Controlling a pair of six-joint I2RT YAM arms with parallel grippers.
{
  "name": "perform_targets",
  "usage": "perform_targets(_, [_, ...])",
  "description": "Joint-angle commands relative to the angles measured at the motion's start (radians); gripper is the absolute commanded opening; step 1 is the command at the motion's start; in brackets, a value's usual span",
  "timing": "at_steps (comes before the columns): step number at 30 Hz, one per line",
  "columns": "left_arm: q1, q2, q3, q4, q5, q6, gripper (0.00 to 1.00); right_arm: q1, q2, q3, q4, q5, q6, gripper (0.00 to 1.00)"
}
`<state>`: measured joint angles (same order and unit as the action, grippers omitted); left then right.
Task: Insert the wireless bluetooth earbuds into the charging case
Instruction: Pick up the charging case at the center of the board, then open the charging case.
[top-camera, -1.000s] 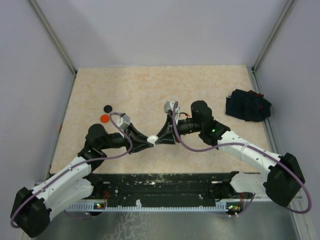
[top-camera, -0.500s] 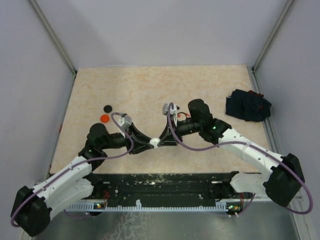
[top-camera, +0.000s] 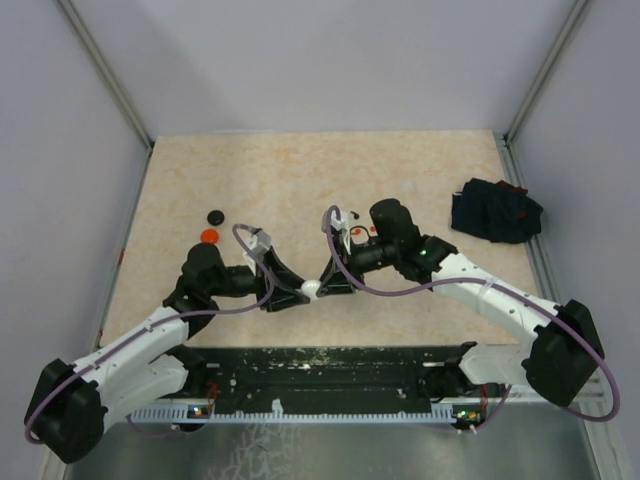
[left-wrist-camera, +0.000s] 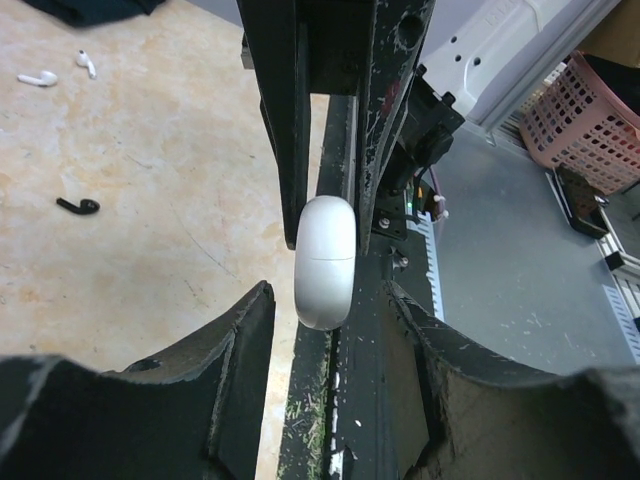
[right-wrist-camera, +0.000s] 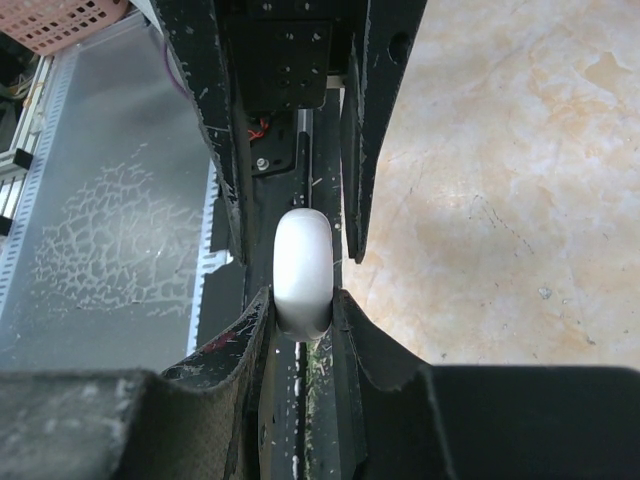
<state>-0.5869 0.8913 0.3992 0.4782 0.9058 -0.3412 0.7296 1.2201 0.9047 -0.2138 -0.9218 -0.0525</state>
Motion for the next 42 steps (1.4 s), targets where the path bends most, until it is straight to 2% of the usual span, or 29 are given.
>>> perform_targets(1, [0.004, 0.032, 0.029, 0.042, 0.063, -0.007, 0.52, 0.006, -0.006, 0.055, 0.027, -0.024, -0.015, 0.0])
perform_targets(22, [0.004, 0.046, 0.034, 0.075, 0.101, -0.021, 0.43, 0.033, 0.024, 0.074, 0.016, -0.032, -0.024, 0.0])
perform_targets(25, [0.004, 0.048, 0.032, 0.079, 0.099, -0.018, 0.37, 0.039, 0.029, 0.077, 0.01, -0.031, -0.028, 0.0])
perform_targets(31, [0.004, 0.039, 0.021, 0.078, 0.103, 0.01, 0.0, 0.042, 0.018, 0.077, 0.007, -0.011, -0.03, 0.0])
perform_targets(37, [0.004, 0.004, -0.053, 0.184, 0.099, 0.047, 0.0, 0.041, -0.028, 0.064, 0.034, 0.022, -0.008, 0.18])
perform_targets(42, [0.003, -0.019, -0.092, 0.244, 0.093, 0.073, 0.0, 0.043, -0.046, 0.065, 0.049, 0.089, 0.008, 0.23])
